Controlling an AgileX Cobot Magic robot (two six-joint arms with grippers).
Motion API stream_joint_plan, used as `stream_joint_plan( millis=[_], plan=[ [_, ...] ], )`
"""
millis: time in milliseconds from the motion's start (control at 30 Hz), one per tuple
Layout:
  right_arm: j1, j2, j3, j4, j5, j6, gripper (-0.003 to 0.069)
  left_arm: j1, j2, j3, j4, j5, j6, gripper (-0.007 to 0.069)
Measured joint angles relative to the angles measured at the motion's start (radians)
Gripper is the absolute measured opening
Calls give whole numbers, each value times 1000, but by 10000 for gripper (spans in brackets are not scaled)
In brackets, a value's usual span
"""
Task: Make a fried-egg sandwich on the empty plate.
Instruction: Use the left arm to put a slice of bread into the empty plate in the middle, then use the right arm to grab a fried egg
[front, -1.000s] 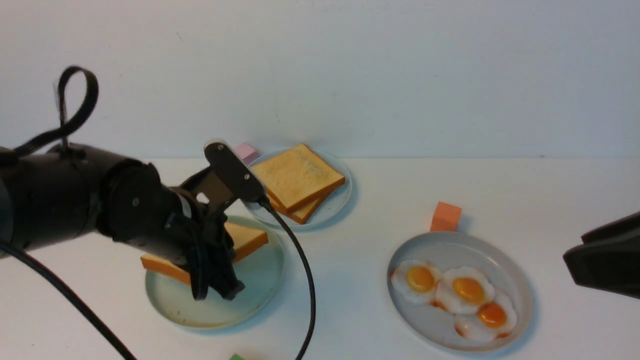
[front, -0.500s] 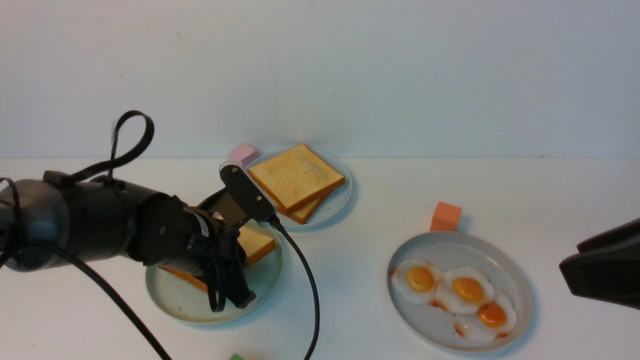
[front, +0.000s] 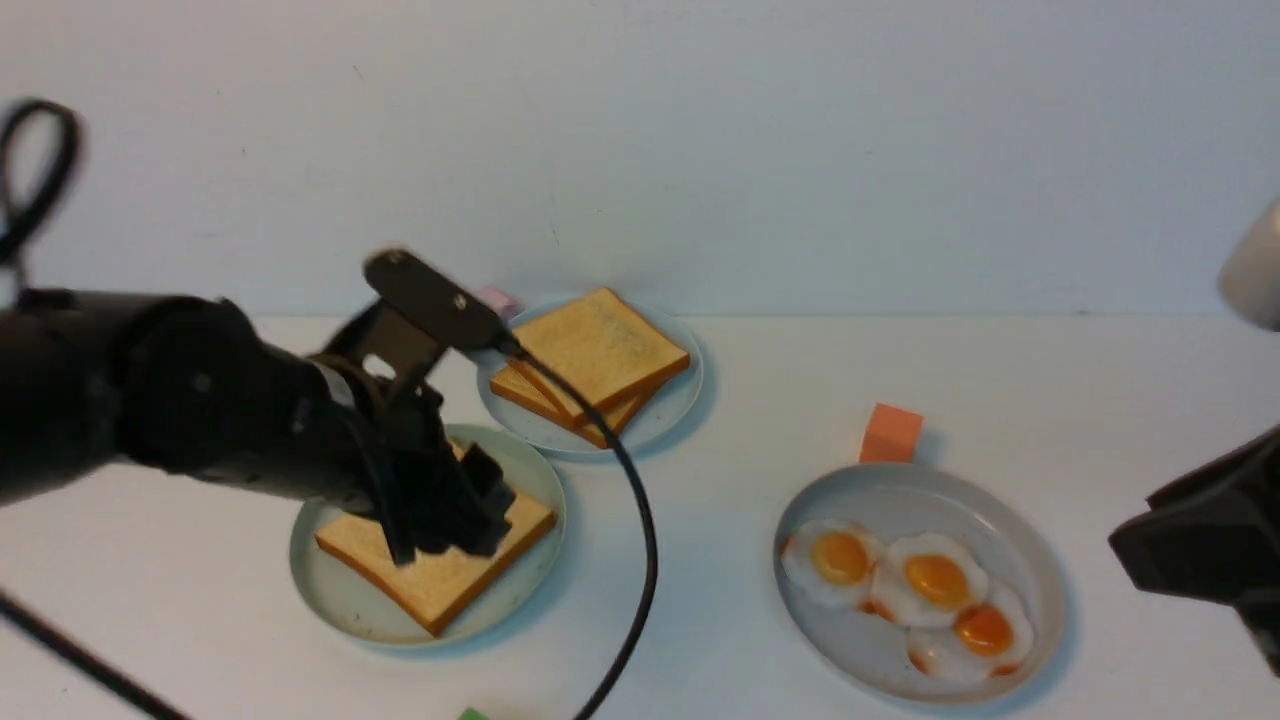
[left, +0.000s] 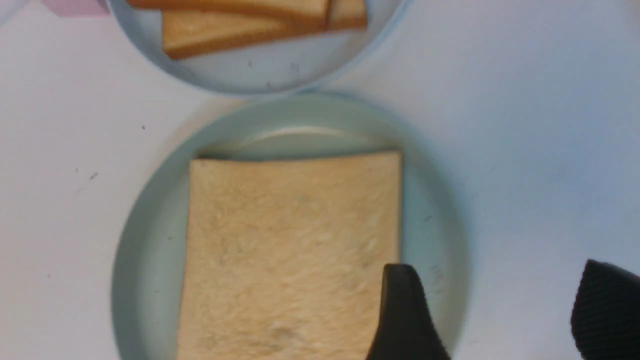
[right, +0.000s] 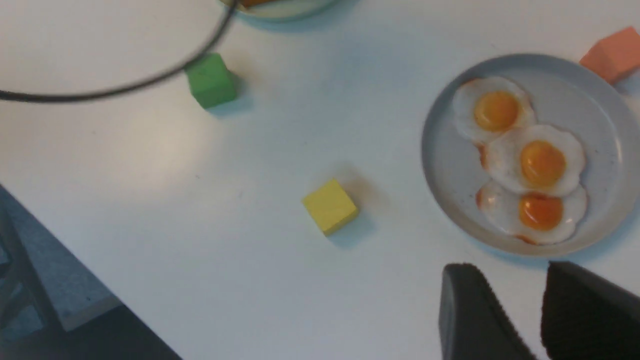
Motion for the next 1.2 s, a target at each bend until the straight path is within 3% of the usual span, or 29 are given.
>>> stream_joint_plan(
  millis=[100,267,500,867,1200],
  plan=[
    [0,109,0,-34,-13,0,266,0,-181,0,-108,60,-66,302],
    [0,305,0,-115,-56,-27,304,0,-489,27,-167,193,-89,5],
    [0,516,0,-278,-157,-55,391,0,-847,211,-169,289,-110,-13],
    [0,751,-2,-320,-350,-165,583,0,-1012,360,-175,305,-148,-13],
    [0,844,-6,-437,-438,-176,593,0,-1012,360,-176,300,-148,-13]
  ],
)
